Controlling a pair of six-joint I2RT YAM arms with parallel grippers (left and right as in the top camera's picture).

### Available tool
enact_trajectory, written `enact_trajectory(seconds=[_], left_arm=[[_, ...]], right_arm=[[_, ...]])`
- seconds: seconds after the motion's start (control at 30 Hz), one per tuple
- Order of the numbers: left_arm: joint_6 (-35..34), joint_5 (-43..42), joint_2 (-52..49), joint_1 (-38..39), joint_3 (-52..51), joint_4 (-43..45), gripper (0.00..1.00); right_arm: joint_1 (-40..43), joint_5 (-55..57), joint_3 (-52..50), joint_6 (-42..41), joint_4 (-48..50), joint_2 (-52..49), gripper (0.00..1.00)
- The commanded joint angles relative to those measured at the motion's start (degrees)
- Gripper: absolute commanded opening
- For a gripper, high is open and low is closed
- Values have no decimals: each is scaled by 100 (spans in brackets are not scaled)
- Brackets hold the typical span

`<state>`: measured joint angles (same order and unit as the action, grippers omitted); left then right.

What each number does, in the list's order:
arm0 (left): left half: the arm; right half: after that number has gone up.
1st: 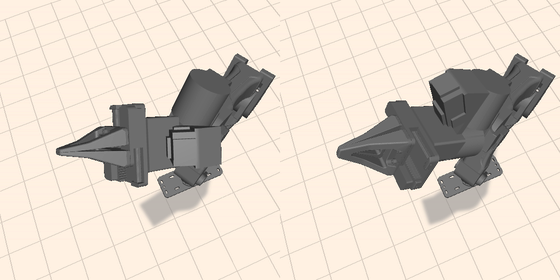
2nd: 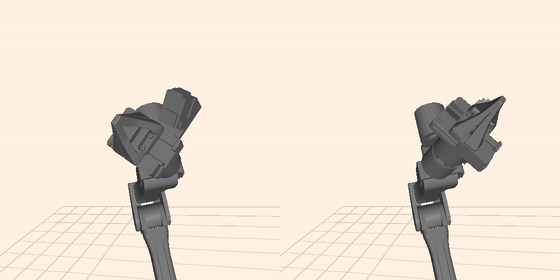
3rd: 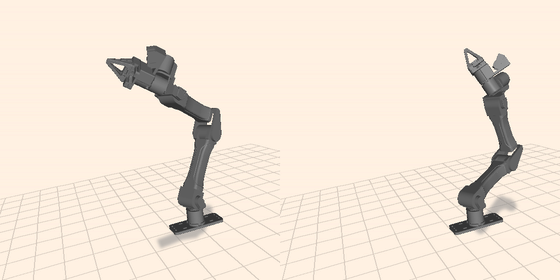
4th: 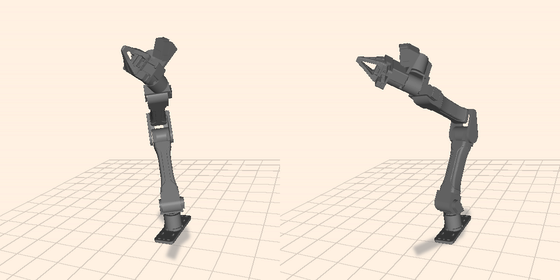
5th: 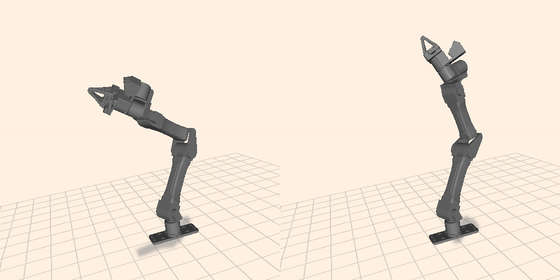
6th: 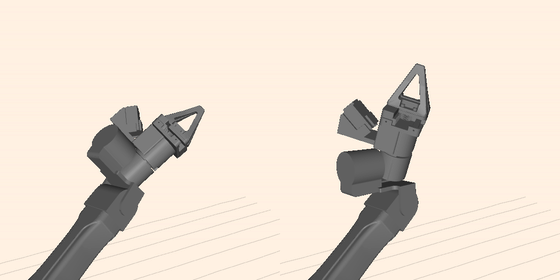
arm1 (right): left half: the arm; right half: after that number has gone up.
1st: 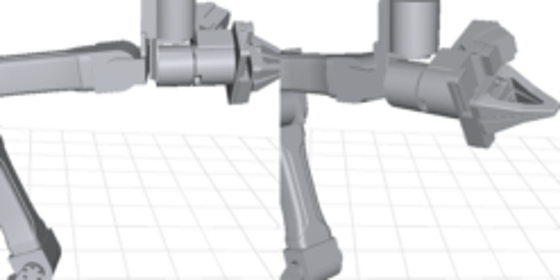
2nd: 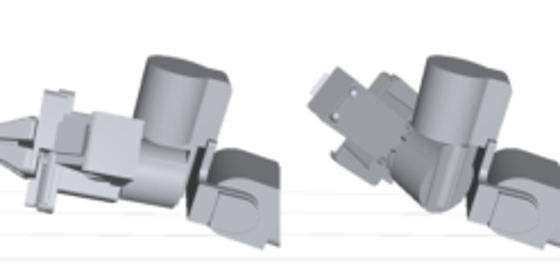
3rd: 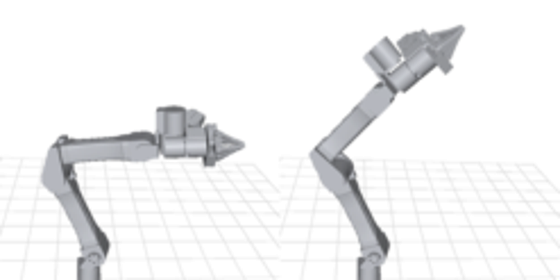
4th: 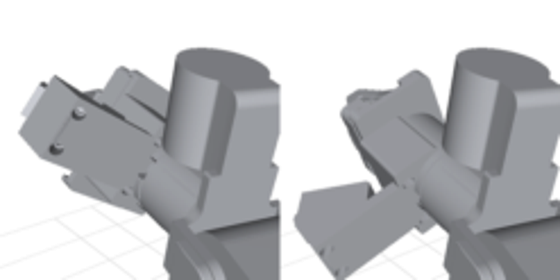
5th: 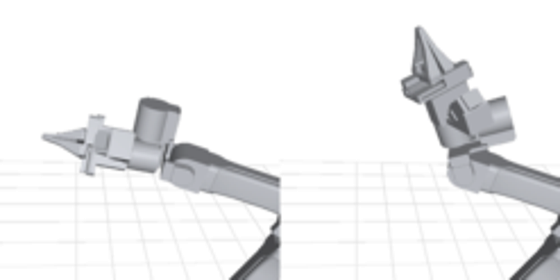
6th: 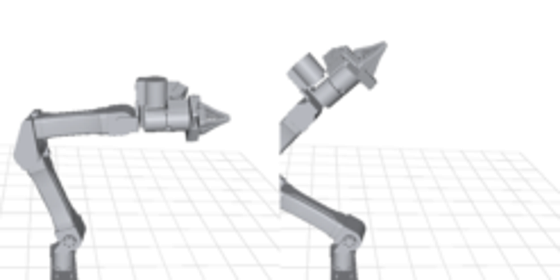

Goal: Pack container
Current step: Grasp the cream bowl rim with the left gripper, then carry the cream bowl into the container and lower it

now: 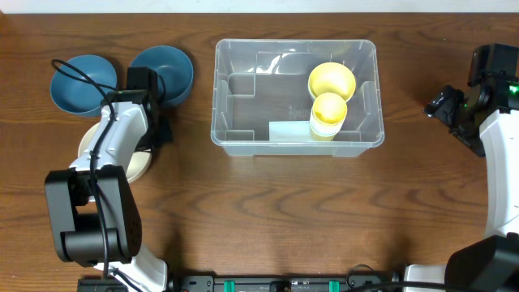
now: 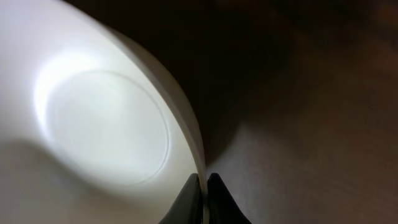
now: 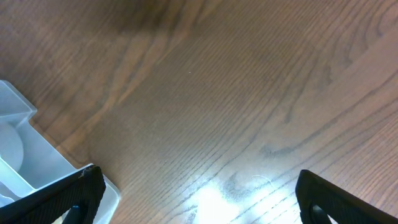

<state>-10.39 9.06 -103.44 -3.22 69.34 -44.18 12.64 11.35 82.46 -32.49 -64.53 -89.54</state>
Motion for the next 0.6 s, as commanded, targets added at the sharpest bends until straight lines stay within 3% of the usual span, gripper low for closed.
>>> enact_trajectory(seconds=[0.0, 0.37, 0.57], left_arm=[[-385, -114, 17, -20, -57, -251, 6], [-466, -944, 1335, -20, 76, -588, 6], [177, -1694, 2566, -17, 87, -503, 6]], right_arm=[[42, 42, 66, -70, 0, -15, 99], [44, 42, 66, -70, 0, -15, 99], [44, 42, 66, -70, -2, -15, 99]])
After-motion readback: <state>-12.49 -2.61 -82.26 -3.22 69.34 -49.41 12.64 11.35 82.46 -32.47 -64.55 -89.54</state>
